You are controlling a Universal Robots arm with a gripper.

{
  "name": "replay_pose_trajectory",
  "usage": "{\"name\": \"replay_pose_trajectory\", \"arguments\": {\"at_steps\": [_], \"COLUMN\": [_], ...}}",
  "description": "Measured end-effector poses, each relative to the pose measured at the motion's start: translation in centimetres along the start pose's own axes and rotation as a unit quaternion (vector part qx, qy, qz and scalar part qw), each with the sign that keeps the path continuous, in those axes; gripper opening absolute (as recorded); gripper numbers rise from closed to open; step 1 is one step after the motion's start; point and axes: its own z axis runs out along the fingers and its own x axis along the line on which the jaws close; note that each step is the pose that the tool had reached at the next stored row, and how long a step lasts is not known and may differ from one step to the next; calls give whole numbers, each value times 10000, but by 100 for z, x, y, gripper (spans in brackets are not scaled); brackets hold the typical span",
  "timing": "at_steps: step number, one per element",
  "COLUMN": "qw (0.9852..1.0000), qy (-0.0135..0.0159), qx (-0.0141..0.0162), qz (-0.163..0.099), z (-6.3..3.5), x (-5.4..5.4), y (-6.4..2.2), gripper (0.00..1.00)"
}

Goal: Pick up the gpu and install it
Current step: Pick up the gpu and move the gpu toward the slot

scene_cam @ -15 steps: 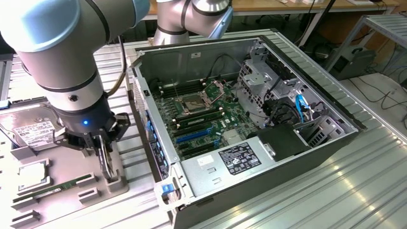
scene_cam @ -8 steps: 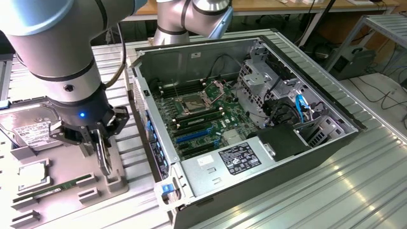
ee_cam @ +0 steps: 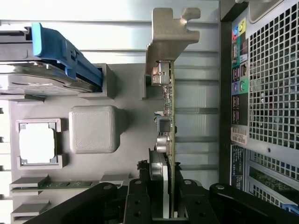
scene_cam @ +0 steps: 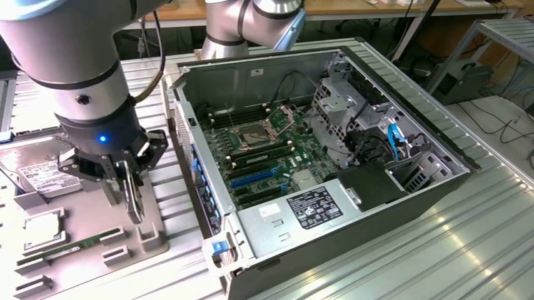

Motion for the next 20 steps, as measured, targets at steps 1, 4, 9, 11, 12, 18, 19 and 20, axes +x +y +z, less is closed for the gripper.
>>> {"name": "replay_pose_trajectory", "arguments": {"at_steps": [1, 4, 9, 11, 12, 18, 19, 20], "qw": [10000, 10000, 10000, 10000, 10000, 10000, 10000, 10000], "qy": [0, 0, 1, 0, 0, 1, 1, 0], "qx": [0, -2, -3, -3, -3, -3, -5, -6], "qz": [0, 0, 0, 0, 0, 0, 0, 0], "z": [-28, -132, -315, -394, -433, -660, -699, -742], "x": [0, -3, -9, -11, -12, -18, -19, -20], "y": [1, 6, 15, 20, 21, 32, 34, 36], "gripper": [28, 28, 28, 28, 28, 28, 28, 28]}}
